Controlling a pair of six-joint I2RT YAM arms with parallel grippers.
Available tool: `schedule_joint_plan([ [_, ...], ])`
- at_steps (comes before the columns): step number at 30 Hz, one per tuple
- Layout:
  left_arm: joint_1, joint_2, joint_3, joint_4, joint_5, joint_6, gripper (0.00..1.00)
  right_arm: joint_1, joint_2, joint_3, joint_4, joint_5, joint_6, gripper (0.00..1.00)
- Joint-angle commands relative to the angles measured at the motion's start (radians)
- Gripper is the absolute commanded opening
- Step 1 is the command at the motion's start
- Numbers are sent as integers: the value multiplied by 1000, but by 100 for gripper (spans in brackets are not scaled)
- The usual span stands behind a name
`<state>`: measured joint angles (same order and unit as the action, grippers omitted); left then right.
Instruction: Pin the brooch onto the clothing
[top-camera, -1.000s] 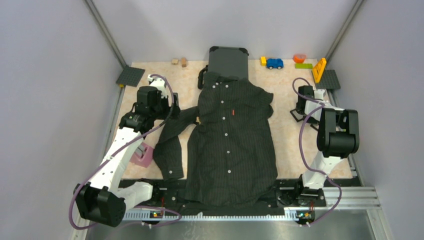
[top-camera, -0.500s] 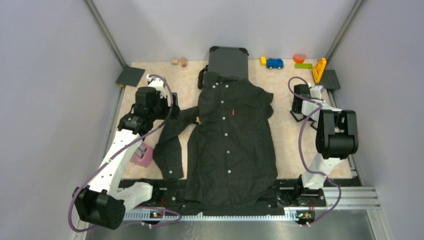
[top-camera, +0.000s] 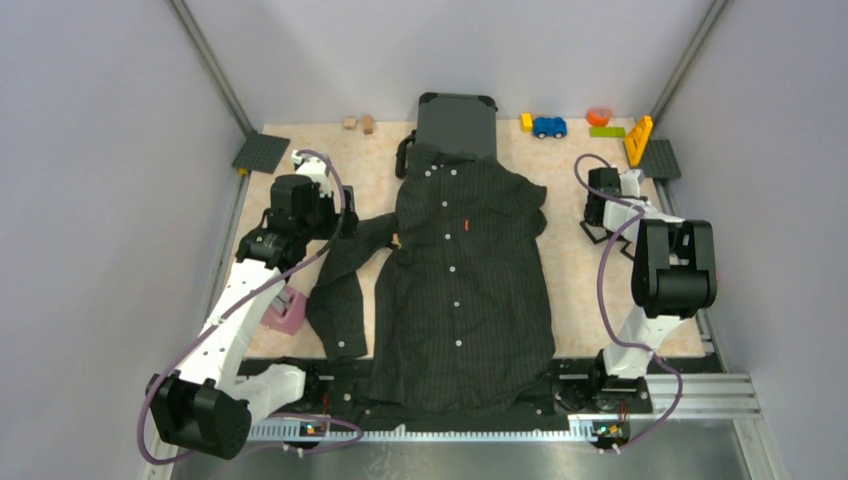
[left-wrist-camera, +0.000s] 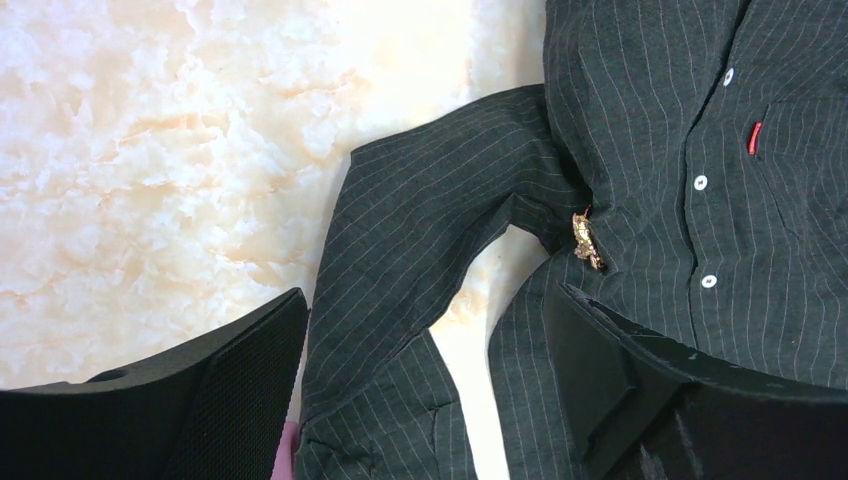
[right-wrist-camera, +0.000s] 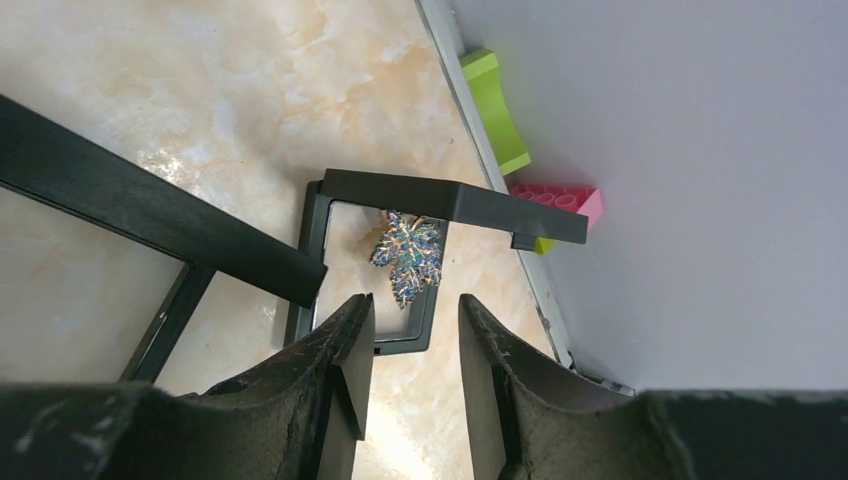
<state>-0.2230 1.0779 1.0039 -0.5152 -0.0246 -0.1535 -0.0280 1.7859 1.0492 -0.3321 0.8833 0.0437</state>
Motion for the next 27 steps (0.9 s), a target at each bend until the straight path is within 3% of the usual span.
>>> schedule_joint_plan([
  [1, 5, -16, -7, 50, -8, 12, 92, 5, -6, 34, 13, -39, -17, 39],
  [27, 5, -29, -10, 52, 4, 9, 92, -44, 76, 76, -57, -8, 21, 36],
])
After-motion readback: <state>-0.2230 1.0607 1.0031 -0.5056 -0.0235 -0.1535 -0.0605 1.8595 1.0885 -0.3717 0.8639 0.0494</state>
